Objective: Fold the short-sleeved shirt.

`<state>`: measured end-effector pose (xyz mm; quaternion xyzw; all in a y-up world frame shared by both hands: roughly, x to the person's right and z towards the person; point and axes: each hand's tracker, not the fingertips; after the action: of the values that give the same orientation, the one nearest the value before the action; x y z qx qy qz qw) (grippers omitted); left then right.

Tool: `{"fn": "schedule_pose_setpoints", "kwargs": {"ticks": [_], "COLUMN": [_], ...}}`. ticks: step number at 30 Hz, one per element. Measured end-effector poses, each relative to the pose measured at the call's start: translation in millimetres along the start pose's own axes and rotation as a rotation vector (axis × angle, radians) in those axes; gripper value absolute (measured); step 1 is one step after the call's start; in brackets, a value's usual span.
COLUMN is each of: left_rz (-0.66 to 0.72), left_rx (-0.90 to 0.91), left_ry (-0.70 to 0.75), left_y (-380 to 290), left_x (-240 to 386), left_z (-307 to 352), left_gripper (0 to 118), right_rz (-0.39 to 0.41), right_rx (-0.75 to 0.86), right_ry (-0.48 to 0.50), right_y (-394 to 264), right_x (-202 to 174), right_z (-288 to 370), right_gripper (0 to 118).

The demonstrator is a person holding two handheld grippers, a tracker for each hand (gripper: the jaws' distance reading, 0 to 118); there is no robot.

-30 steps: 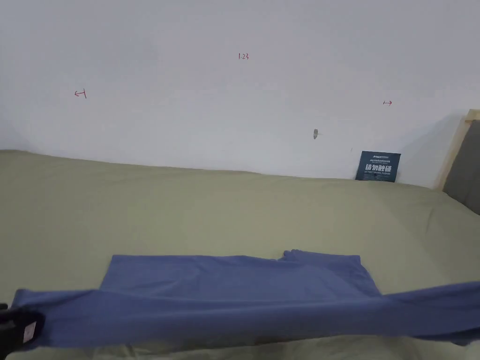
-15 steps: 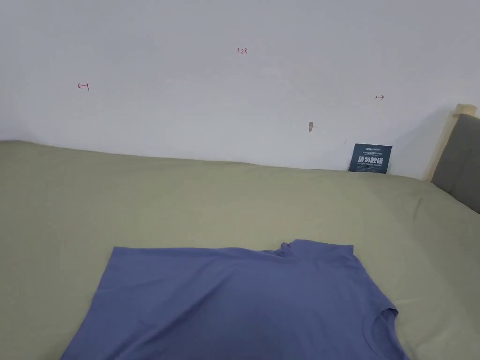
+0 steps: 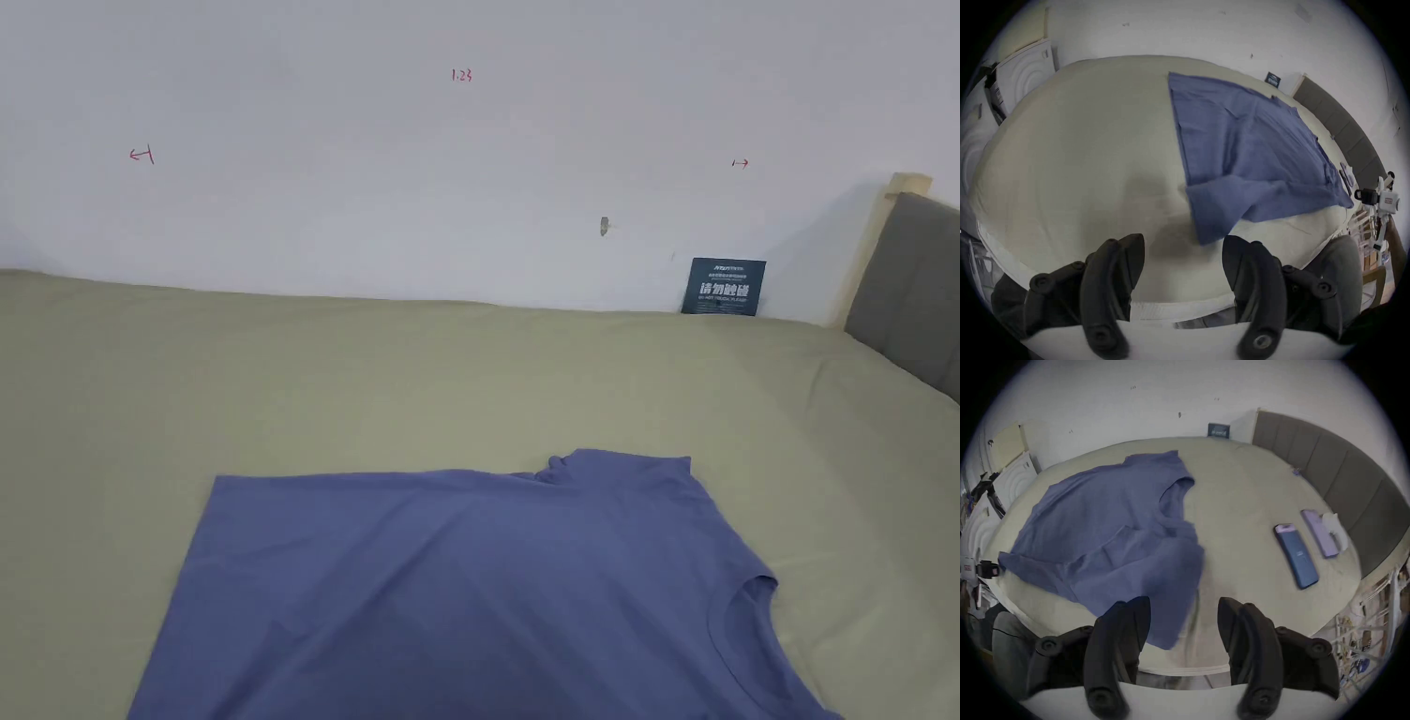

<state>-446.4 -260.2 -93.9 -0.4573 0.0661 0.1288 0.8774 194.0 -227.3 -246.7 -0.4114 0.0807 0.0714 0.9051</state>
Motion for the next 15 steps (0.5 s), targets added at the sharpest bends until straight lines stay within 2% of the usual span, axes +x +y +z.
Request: {"fn": "schedule_pose_setpoints", "kwargs": {"ticks": [2,4,8,11,12,13,14,15], "left_rz": [0.014,-0.003,-0.028,-0.088,-0.109,-0.110,-0.106,-0.092], "left_rx": [0.050,0.133,0.244,0.230,0.211,0.211,0.216,0.212], "left_ry": [0.036,0.000,-0.089,-0.057,-0.019,0.003,0.003,0.032], "left_y": [9.9,27.3,55.6,58.8,56.9,51.9,45.5,33.7], "left_x": [9.3,30.9,104.7,158.9,178.6,196.4,211.5,226.3], "left_z": [21.5,40.8,52.5,37.1,32.3,28.0,23.5,19.9], "left_gripper": [72,72,72,72,64,44,14,0], "right_rz": [-0.008,-0.037,-0.101,-0.100,-0.099,-0.106,-0.108,-0.111], "right_rx": [0.080,0.157,0.205,0.169,0.164,0.159,0.139,0.140], "right_ry": [-0.007,0.036,0.121,0.106,0.123,0.135,0.128,0.101], "right_y": [12.3,29.8,55.0,55.3,50.5,44.9,40.1,33.0], "right_x": [-2.2,-13.8,-60.7,-104.6,-116.8,-128.3,-139.8,-153.6], "right_z": [18.5,35.5,41.6,40.3,37.2,35.5,32.8,34.3], "right_gripper": [63,63,62,60,57,35,1,1]}}
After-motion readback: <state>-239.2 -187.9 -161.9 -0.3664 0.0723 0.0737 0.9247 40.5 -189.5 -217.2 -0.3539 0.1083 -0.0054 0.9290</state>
